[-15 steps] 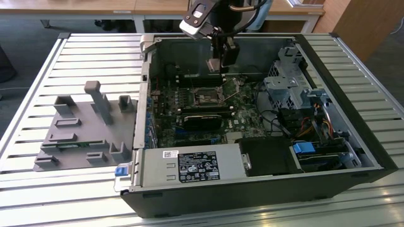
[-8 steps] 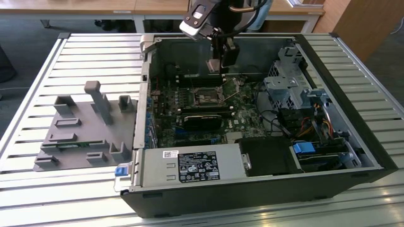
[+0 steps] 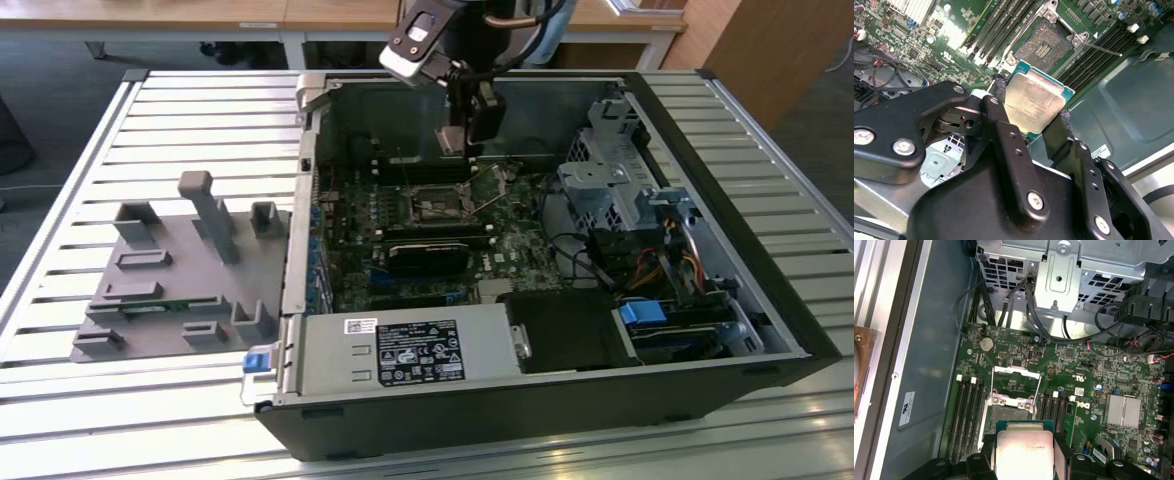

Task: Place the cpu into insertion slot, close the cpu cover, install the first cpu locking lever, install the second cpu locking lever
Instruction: 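Place the cpu into insertion slot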

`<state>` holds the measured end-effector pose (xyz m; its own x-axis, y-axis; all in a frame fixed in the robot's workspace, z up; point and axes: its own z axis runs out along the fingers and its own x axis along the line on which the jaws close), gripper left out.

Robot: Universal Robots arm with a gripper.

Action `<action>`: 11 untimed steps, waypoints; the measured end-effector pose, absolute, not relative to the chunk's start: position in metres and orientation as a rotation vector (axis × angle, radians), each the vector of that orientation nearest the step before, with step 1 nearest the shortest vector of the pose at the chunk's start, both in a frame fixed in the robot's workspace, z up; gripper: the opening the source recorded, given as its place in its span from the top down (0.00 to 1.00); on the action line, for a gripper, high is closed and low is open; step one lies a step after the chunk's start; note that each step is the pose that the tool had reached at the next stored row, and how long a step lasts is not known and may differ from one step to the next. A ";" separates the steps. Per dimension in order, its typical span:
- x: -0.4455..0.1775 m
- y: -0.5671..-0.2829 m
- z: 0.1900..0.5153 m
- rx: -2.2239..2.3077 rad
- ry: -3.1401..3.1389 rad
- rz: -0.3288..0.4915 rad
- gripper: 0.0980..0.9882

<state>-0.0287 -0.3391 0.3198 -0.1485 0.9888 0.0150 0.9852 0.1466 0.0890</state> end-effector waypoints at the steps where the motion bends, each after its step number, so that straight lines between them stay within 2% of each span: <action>1: -0.029 -0.339 0.320 2.019 2.343 0.120 0.50; 11: -0.029 -0.339 0.318 2.019 2.343 0.120 0.50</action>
